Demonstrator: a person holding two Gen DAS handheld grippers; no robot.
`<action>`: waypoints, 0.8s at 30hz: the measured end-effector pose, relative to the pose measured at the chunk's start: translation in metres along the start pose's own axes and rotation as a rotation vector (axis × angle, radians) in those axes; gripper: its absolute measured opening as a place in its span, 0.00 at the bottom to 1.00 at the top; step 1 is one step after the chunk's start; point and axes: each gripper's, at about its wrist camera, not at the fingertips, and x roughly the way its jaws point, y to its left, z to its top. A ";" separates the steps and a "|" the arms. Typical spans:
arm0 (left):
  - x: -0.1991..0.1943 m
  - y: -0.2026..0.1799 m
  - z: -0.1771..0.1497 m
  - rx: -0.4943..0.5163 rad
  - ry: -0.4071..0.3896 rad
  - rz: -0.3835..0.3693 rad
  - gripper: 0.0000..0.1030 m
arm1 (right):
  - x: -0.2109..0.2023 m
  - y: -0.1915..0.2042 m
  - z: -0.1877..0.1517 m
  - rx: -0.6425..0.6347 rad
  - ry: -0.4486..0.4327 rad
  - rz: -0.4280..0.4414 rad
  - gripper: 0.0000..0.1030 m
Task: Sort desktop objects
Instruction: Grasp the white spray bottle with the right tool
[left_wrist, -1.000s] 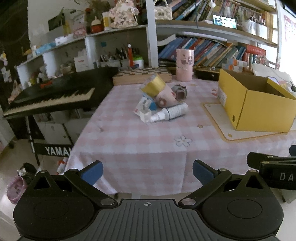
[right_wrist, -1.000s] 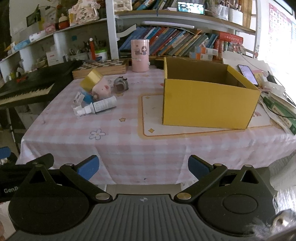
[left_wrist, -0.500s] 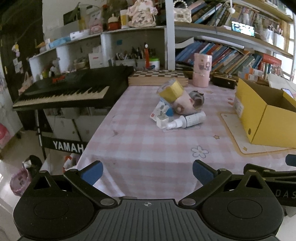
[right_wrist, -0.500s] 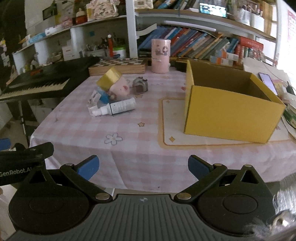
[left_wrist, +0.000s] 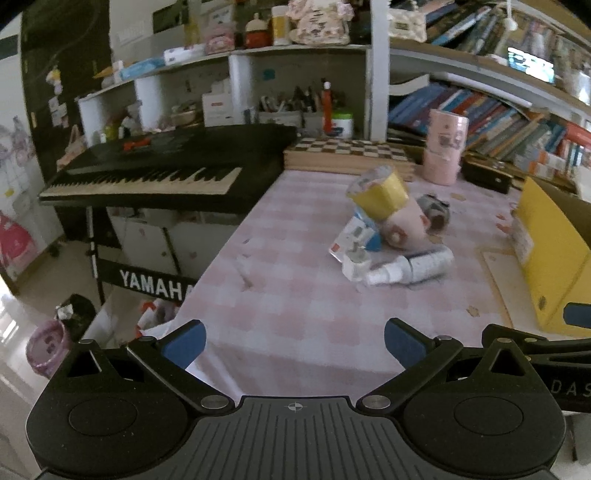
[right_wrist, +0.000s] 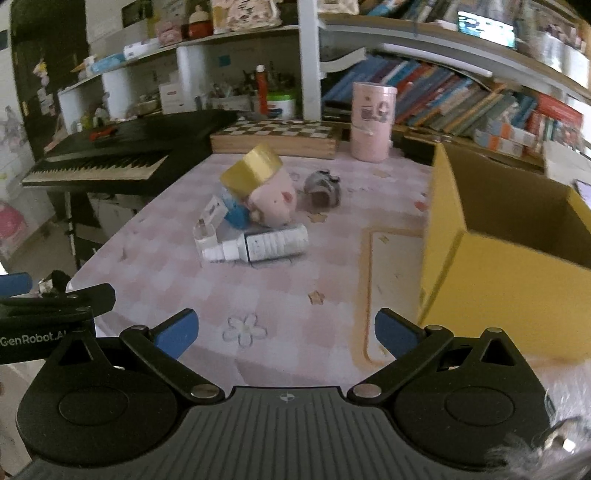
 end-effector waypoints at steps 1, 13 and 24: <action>0.003 0.000 0.002 -0.008 0.001 0.008 1.00 | 0.005 -0.001 0.004 -0.008 0.001 0.009 1.00; 0.031 0.000 0.020 -0.096 0.025 0.082 1.00 | 0.080 -0.003 0.044 -0.290 0.076 0.159 0.83; 0.044 0.002 0.023 -0.177 0.040 0.130 1.00 | 0.136 0.019 0.077 -0.740 0.194 0.298 0.65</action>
